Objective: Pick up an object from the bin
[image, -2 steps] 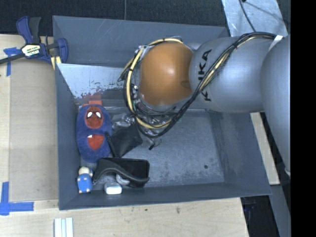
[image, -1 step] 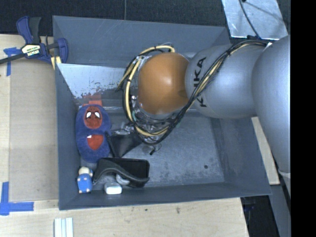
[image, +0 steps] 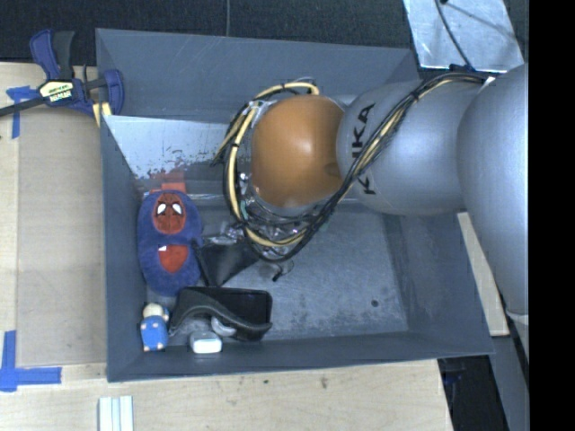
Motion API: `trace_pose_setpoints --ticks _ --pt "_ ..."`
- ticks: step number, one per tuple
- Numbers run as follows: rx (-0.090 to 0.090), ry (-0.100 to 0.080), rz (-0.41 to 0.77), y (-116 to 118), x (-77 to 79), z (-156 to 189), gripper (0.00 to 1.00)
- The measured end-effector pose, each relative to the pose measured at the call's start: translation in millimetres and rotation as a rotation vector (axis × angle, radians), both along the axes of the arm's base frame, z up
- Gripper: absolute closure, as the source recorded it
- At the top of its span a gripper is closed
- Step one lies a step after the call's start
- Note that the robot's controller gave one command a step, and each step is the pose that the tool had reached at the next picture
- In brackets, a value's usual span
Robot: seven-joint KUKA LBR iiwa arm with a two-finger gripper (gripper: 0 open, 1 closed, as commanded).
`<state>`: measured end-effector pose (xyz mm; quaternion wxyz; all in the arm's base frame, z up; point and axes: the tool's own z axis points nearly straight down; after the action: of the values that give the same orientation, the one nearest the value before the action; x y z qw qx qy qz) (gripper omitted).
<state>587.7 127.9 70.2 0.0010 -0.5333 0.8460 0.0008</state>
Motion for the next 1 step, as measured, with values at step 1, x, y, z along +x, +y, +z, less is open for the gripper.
trace_pose_setpoints --ticks 1 --pt "0.001 -0.001 0.000 0.5 0.5 0.7 1.00"
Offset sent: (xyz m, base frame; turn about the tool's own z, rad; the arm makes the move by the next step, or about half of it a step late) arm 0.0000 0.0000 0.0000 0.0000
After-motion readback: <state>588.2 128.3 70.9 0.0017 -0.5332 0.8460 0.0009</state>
